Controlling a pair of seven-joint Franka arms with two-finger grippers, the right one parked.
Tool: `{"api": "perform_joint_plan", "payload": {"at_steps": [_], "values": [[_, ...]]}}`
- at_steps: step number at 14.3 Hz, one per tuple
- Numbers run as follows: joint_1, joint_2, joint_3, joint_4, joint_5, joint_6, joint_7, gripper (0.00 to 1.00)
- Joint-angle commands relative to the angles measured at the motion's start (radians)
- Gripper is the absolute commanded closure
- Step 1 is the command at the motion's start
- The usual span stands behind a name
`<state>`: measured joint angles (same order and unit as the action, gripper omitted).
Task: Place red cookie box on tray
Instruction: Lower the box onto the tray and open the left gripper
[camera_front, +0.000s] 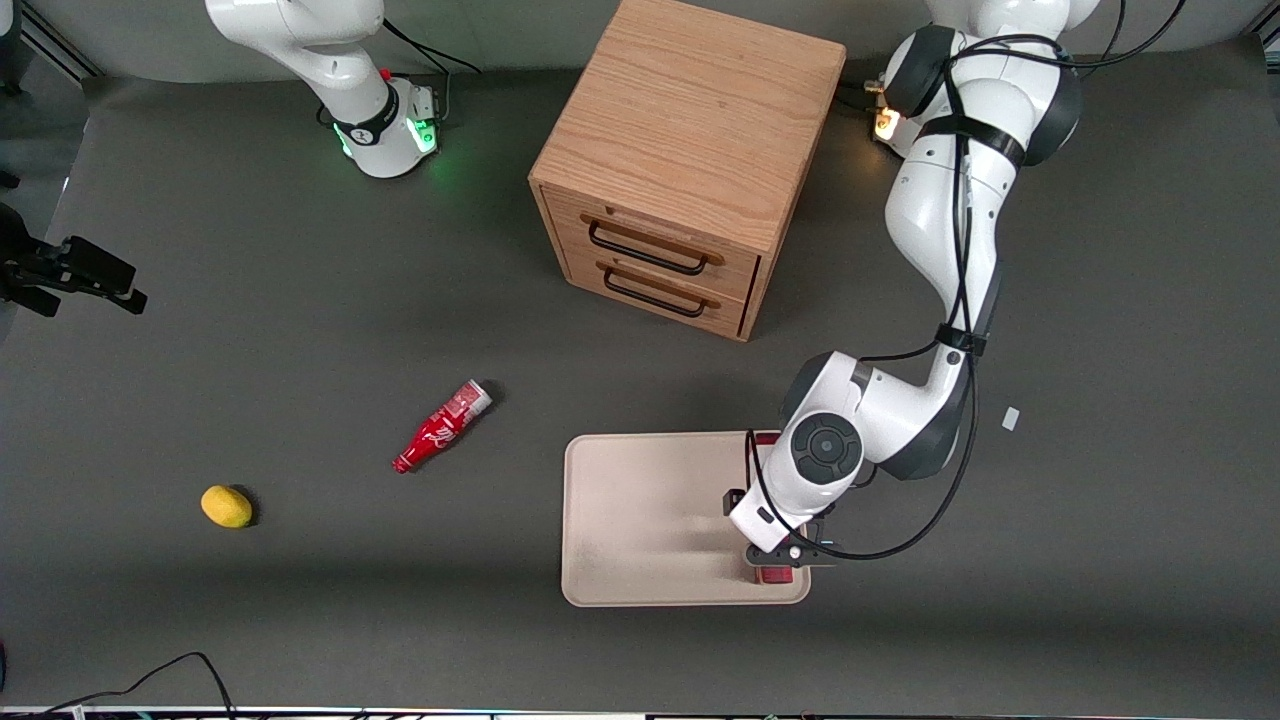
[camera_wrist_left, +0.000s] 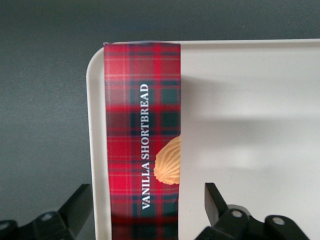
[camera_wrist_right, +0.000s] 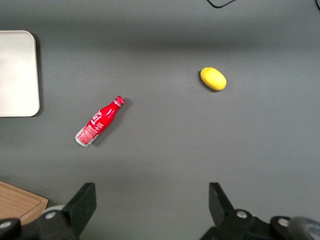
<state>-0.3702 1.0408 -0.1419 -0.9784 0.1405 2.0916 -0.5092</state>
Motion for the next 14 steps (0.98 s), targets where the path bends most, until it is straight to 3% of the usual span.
{"api": "perform_joint_plan", "payload": {"at_steps": [1,6,14], "values": [[-0.01,0.016,0.004,0.034,0.005,-0.002,-0.02,0.0],[-0.009,0.001,-0.004,0.041,0.001,-0.048,-0.02,0.0],[0.028,-0.174,-0.05,0.141,-0.018,-0.476,0.007,0.0]]}}
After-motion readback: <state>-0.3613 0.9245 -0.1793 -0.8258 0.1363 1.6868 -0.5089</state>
